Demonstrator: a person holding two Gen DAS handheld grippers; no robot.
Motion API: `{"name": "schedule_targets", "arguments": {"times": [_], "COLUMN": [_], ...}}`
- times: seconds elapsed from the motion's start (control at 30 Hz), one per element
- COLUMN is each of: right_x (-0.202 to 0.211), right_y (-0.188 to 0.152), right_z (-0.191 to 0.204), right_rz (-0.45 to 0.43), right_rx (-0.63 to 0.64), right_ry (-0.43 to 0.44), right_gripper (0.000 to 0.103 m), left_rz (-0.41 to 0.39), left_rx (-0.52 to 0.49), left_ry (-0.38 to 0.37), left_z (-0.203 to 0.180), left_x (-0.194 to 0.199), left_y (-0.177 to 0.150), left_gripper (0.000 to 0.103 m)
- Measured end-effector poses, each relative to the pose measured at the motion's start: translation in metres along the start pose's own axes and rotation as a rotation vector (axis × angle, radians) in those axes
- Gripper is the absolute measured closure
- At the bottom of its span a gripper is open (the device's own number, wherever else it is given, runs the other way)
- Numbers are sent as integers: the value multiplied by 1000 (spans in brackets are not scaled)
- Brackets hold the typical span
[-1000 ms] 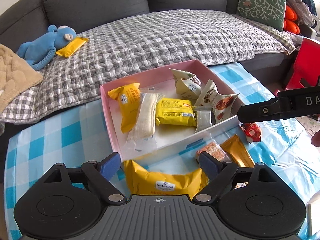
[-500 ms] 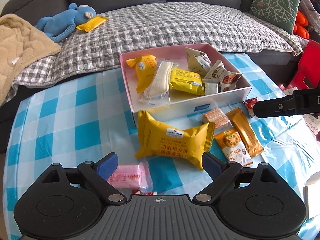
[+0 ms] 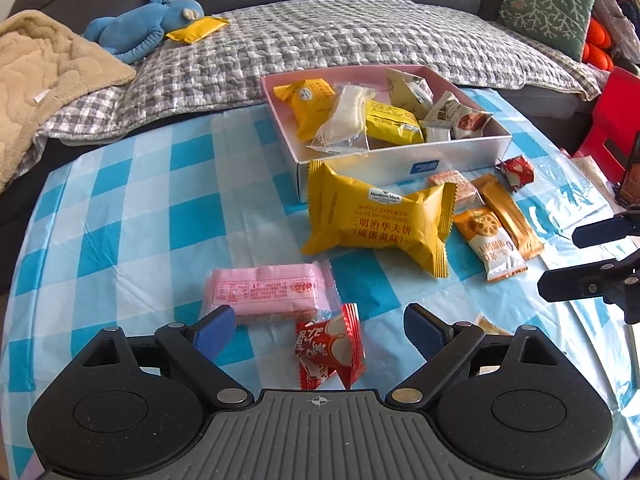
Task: Organize snacks
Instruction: 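Move both tools back over the snacks on the tablecloth, then grasp the red candy wrapper with the left tool while the right tool grasps the white-and-yellow cake pack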
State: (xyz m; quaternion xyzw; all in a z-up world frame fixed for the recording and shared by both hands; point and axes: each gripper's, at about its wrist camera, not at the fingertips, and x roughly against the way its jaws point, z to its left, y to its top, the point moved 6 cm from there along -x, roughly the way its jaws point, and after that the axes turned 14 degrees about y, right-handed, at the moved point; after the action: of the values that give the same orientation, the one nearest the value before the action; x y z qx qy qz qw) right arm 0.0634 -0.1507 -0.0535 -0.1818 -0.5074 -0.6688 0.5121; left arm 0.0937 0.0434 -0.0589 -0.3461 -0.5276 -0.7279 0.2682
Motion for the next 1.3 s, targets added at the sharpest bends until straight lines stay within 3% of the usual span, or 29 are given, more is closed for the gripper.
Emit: {"name": "schedule_targets", "arguments": {"times": [0.23,0.43,0.73,0.83,0.9,1.0,1.13,1.3], "right_x": [-12,-27,-43,-45,-45,-42,-41,-40], "right_y": [-25,-45,-59,-61,-60,-58,-52,-50], "right_z": [18,32,47,50,50,51,52,52], "right_rz": [73,134,144,137,133,123,112,114], "right_rx": [62,117,247,281,294,299,300,282], "right_ry": [26,33,-26,-43,-44,-36,-24,-18], "right_gripper": [7,7,5,6,9,24,54,60], "left_rz": [-47,-96,-135,-134,-135,-137,-137,-131], "left_rx": [-75,-130,-105,-88,-87,-96,-99,-97], "left_ry": [-48,-43,-39,-42,-47,-59,-60,-51], "left_z": [-10,-18,-19,-18,-19,-22,-24,-23], "left_x": [0,-9,-24,-26,-25,-22,-20,-19], "left_y": [-22,-32,-30,-28,-27,-26,-25,-24], "left_gripper": [10,11,13,18,24,38,63,73]}}
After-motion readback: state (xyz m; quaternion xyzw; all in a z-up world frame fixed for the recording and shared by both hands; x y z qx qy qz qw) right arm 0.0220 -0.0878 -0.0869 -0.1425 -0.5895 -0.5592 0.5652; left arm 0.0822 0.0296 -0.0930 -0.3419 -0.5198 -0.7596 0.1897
